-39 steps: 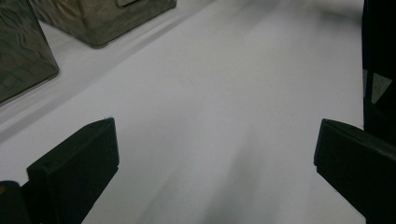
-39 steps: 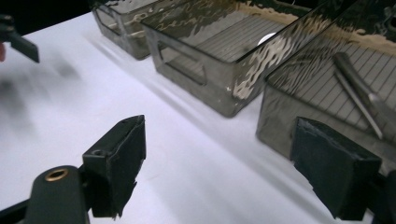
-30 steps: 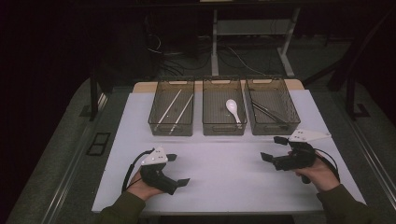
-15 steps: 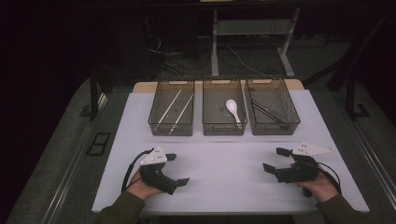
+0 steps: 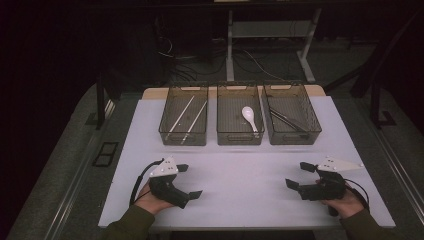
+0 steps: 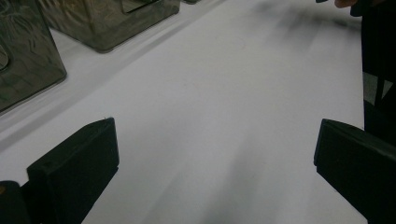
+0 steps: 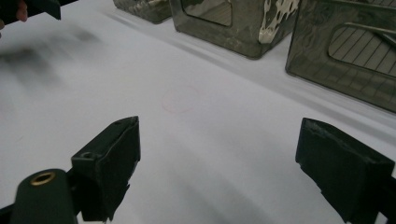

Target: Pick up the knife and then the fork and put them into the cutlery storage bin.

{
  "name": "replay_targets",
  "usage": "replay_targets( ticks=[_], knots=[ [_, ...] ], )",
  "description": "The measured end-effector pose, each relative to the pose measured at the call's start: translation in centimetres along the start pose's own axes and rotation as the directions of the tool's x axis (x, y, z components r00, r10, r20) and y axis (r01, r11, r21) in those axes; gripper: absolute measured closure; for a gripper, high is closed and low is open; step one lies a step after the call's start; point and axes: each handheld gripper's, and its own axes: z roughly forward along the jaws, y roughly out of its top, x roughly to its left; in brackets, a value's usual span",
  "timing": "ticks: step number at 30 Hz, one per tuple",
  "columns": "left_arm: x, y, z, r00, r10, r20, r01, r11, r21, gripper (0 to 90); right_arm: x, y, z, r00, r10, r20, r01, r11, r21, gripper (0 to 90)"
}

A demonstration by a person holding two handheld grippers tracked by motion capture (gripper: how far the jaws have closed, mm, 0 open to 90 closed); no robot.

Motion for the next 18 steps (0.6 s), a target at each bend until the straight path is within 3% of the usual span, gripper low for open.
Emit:
replay_targets(
  ticks=[18],
  knots=[
    [0.06,-0.02,-0.01,1.0000,0.001,-0.003,-0.001,1.0000,0.006,0.0,0.07,0.02,-0.28,0.9999,-0.007,0.014,0.007,1.000,-0.009,13.8]
  ],
)
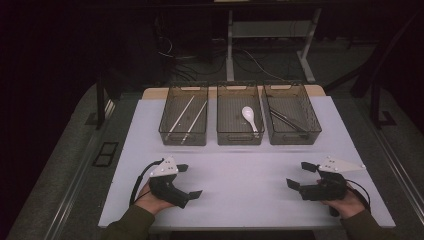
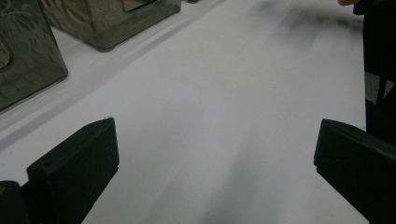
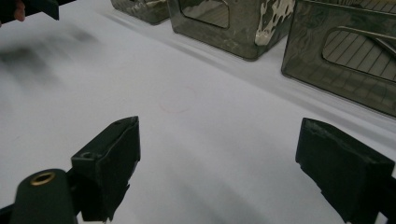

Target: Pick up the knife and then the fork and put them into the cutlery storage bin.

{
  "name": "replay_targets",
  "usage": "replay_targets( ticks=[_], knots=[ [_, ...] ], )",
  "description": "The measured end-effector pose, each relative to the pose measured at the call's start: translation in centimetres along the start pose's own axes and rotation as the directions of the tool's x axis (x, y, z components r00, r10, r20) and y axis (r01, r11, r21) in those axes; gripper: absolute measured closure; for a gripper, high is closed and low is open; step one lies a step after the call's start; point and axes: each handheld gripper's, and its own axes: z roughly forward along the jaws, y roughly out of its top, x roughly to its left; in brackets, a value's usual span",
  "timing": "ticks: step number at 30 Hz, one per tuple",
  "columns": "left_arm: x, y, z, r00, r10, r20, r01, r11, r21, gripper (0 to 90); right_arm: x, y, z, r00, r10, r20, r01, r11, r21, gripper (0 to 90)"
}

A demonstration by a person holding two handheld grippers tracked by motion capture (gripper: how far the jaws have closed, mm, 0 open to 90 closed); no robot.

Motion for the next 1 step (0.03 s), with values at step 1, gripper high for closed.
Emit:
replay_targets(
  ticks=[1],
  knots=[
    [0.02,0.00,0.00,1.0000,0.002,-0.001,-0.002,1.0000,-0.001,0.0,0.00,0.02,-0.02,1.0000,0.001,0.001,-0.001,1.000,-0.001,13.7]
  ],
)
